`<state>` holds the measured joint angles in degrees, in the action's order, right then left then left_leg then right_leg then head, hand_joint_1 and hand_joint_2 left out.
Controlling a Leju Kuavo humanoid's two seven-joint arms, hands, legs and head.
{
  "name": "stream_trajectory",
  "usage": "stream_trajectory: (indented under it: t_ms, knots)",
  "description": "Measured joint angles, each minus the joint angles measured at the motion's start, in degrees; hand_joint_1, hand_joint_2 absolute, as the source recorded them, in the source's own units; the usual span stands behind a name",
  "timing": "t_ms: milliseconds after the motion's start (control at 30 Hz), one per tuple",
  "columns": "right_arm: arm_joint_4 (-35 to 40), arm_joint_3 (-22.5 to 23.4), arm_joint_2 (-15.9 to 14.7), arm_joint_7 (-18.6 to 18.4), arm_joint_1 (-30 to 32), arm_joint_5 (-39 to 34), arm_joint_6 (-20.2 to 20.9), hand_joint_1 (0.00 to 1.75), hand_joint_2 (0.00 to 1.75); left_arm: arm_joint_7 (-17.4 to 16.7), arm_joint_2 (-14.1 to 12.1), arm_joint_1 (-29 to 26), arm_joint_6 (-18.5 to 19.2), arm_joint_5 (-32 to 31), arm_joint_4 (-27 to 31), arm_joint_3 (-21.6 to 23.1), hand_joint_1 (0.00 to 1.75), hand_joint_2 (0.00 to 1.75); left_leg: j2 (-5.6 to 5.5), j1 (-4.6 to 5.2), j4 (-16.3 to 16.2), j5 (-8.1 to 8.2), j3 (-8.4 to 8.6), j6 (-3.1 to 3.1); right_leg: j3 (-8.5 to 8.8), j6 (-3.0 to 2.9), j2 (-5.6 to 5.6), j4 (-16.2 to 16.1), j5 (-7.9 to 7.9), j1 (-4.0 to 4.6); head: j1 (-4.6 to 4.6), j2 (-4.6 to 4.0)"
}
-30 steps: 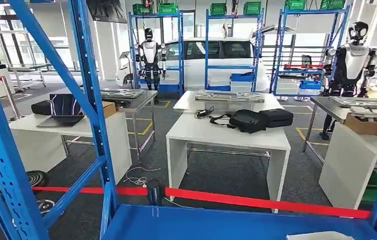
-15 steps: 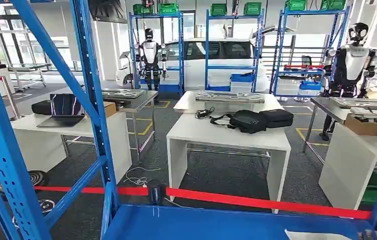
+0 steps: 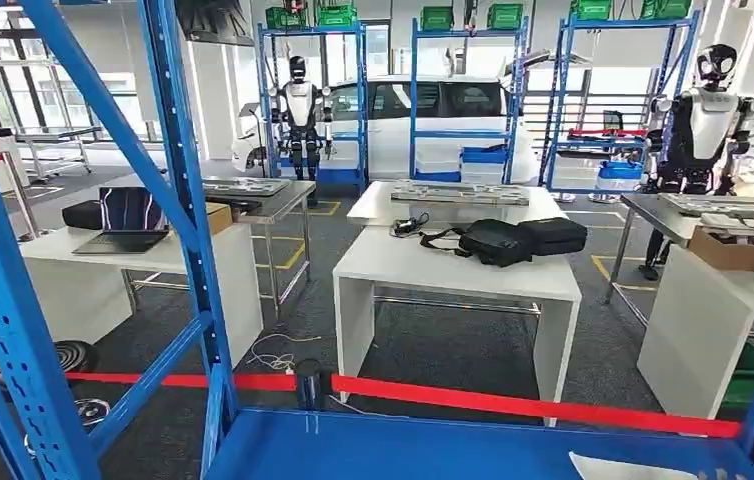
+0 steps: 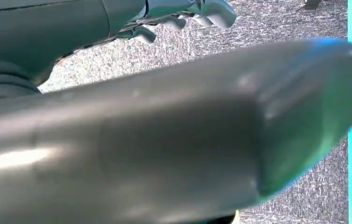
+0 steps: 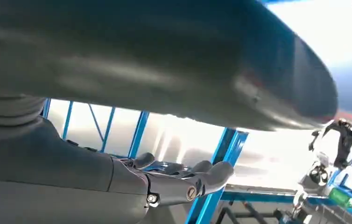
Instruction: Take the parts from the cabinet and place them on the table.
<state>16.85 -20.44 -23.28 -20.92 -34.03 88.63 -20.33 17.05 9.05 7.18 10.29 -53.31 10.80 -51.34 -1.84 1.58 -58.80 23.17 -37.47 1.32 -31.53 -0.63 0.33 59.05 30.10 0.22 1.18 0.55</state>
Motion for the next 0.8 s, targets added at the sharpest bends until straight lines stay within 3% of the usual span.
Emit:
stream_trajectory:
  t_ms: [800]
  knots:
    - [0.0,5.0,2.1,1.9,3.6,-1.7,-3.2,0.02,0.0,0.0,-0.5,-0.7,-1.0,0.3,0.0,-1.1,0.0,0.0,0.01,0.0,0.0,0.02,-0.01,-0.01,0.0,0.0,0.02,-0.1,0.0,-0.01,0.0,0.0]
